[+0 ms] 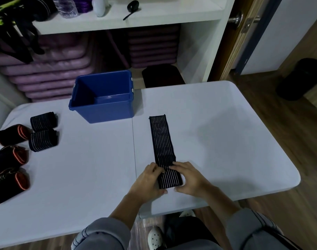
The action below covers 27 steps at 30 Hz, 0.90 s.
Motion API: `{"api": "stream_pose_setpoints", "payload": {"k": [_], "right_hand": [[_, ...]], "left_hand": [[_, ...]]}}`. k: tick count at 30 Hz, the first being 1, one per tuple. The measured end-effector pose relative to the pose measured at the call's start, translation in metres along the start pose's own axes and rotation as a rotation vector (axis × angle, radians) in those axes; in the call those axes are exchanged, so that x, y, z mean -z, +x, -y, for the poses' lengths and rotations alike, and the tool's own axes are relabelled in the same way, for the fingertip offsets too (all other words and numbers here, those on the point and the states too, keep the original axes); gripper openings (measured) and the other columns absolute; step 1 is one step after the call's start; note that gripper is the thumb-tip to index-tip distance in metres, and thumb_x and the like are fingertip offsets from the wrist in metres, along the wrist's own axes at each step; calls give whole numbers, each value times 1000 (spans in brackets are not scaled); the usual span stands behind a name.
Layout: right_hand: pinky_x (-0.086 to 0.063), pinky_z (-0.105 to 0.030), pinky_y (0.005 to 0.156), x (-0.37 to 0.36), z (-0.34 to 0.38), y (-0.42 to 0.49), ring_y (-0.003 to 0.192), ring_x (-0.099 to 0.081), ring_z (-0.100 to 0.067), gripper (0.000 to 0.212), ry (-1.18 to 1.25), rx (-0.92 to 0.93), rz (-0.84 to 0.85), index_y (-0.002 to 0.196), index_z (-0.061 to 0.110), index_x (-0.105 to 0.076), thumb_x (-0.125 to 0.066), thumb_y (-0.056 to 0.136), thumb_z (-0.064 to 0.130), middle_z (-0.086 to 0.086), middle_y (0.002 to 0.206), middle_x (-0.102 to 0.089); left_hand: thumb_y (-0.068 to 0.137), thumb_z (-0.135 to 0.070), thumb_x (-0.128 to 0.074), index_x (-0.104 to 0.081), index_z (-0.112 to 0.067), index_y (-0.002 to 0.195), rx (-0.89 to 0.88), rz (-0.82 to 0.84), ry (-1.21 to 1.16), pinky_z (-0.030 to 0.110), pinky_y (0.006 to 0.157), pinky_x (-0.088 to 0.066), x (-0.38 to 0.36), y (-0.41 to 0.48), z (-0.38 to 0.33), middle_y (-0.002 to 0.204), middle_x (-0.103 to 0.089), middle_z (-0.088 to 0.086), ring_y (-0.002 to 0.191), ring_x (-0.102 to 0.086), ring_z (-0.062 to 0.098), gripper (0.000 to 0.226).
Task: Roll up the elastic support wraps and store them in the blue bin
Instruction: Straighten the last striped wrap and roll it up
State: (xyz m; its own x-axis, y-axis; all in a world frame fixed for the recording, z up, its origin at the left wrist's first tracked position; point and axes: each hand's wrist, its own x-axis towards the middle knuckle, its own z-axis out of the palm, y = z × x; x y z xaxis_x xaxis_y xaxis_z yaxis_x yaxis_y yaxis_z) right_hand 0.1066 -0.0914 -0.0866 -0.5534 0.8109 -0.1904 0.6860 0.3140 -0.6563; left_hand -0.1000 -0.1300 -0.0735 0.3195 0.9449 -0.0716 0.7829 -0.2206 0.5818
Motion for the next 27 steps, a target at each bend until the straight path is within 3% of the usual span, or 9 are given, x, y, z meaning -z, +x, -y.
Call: {"api": "stream_pose_setpoints", "payload": {"k": [3, 8, 13, 18, 23, 27], "right_hand": [[-23, -24, 112, -1, 1, 0, 132, -33, -16, 77, -33, 1, -3, 137, 19, -45, -78, 69, 31, 1, 147, -36], [-23, -22, 111, 0, -1, 1, 133, -34, -16, 76, -45, 6, -15, 135, 19, -48, -78, 66, 30, 0, 146, -38], [-28, -22, 108, -1, -2, 1, 128, -42, -17, 71, -60, 27, -31, 132, 16, -52, -76, 67, 29, -2, 142, -46], [-35, -28, 106, 7, 9, 8, 122, -43, -14, 44, 27, -57, -7, 130, 18, -52, -59, 88, 31, 2, 132, -52], [-51, -45, 75, 16, 11, 19, 77, -60, -18, 24, 141, -153, -30, 120, 26, -43, -44, 96, 28, 3, 83, -62], [-53, -41, 81, 8, 11, 26, 91, -61, -20, 35, 78, -188, -146, 127, 28, -42, -48, 93, 23, 1, 105, -59]], "left_hand": [[66, -23, -72, -54, -9, 117, -24, -31, 5, 34, 88, -49, -2, -2, -2, 114, -48, 5, 106, -50, 20, 56], [65, -17, -68, -58, -8, 114, -46, -49, -12, 32, 86, -50, -4, -2, 0, 112, -51, 7, 103, -52, 22, 51], [66, -20, -69, -60, -8, 112, -28, -57, -32, 21, 85, -43, -4, -2, -1, 110, -54, 6, 101, -52, 20, 48], [84, -25, -62, -63, -12, 109, 135, 1, -167, 18, 80, -39, 11, 10, -10, 103, -61, 2, 96, -52, 15, 29], [93, -29, -52, -50, -14, 116, 438, -12, -326, 22, 57, -44, 17, 27, -12, 73, -61, 2, 63, -56, 13, 28], [90, -31, -57, -50, -13, 117, 483, -103, -175, 31, 67, -48, 14, 32, -14, 87, -64, 7, 78, -61, 23, 33]]}}
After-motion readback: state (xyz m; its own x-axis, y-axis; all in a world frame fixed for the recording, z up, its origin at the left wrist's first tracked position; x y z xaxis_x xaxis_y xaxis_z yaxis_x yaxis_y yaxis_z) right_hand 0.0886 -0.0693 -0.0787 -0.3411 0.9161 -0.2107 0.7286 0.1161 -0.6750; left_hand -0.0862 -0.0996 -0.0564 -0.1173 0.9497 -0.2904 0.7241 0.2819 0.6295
